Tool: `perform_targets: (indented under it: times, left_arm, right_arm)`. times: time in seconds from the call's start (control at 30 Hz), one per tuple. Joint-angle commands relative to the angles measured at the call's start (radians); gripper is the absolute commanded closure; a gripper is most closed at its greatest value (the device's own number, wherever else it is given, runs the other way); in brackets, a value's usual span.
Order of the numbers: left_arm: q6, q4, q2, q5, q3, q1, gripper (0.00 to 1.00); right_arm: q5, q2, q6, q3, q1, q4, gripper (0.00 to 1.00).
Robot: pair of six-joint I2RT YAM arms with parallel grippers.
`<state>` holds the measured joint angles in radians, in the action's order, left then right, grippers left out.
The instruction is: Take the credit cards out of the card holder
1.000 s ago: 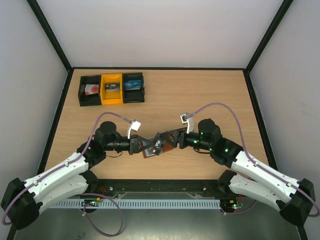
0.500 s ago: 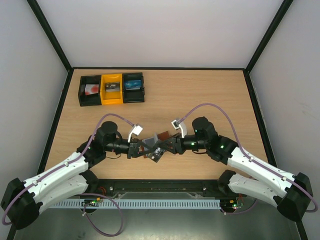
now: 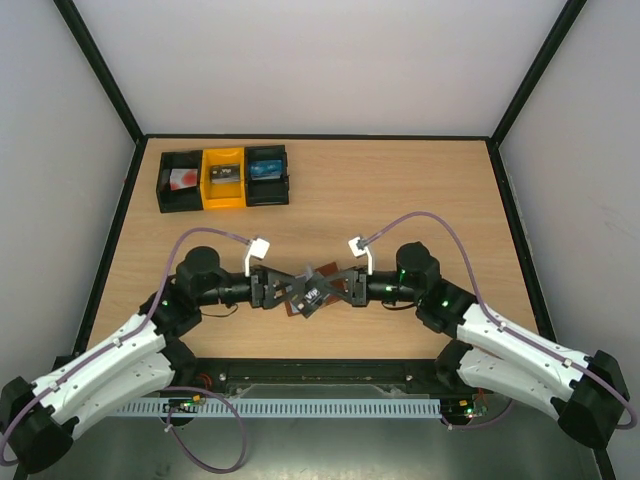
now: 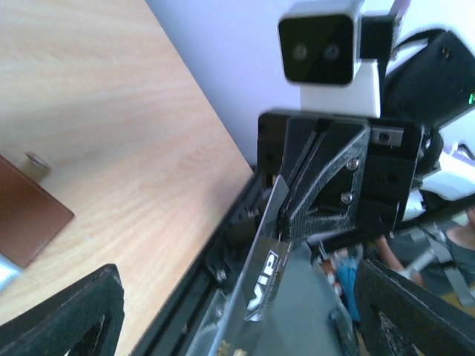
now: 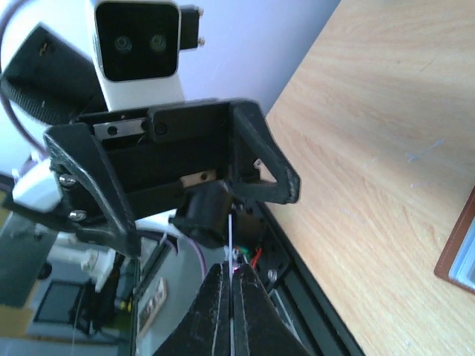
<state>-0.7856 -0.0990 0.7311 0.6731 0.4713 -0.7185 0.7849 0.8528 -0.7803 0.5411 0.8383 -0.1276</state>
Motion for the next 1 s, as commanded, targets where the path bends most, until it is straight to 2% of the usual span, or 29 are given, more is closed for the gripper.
perform_targets:
  times: [0.0, 0.17, 0.33, 0.5, 0.8, 0.9, 0.97]
  left_arm:
    - [-0.139, -0.043, -0.066, -0.189, 0.021, 0.008, 0.11]
    - [-0.215, -0.088, -0.087, -0.264, -0.005, 0.008, 0.08]
    - [-0.291, -0.231, -0.082, -0.26, -0.055, 0.008, 0.14]
    - [-0.331, -0.353, -0.053, -0.236, -0.072, 0.008, 0.28]
    - [-0.363, -0.461, 0.063, -0.209, -0.065, 0.008, 0.55]
    - [-0.366, -0.472, 0.076, -0.211, -0.058, 0.008, 0.72]
    - [-0.366, -0.472, 0.082, -0.211, -0.052, 0.008, 0.87]
  right_arm:
    - [-0.141, -0.036, -0.178, -0.044, 0.004, -0.221, 0.98]
    - [-0.272, -0.041, -0.362, -0.097, 0.003, -0.413, 0.98]
    - [-0.348, 0.009, -0.521, -0.145, 0.004, -0.619, 0.98]
    - [-0.397, 0.047, -0.582, -0.144, 0.004, -0.678, 0.98]
    - [-0.415, 0.071, -0.604, -0.151, 0.003, -0.687, 0.98]
    - [-0.429, 0.065, -0.608, -0.164, 0.004, -0.684, 0.98]
    - [-0.441, 0.061, -0.606, -0.17, 0.004, -0.676, 0.98]
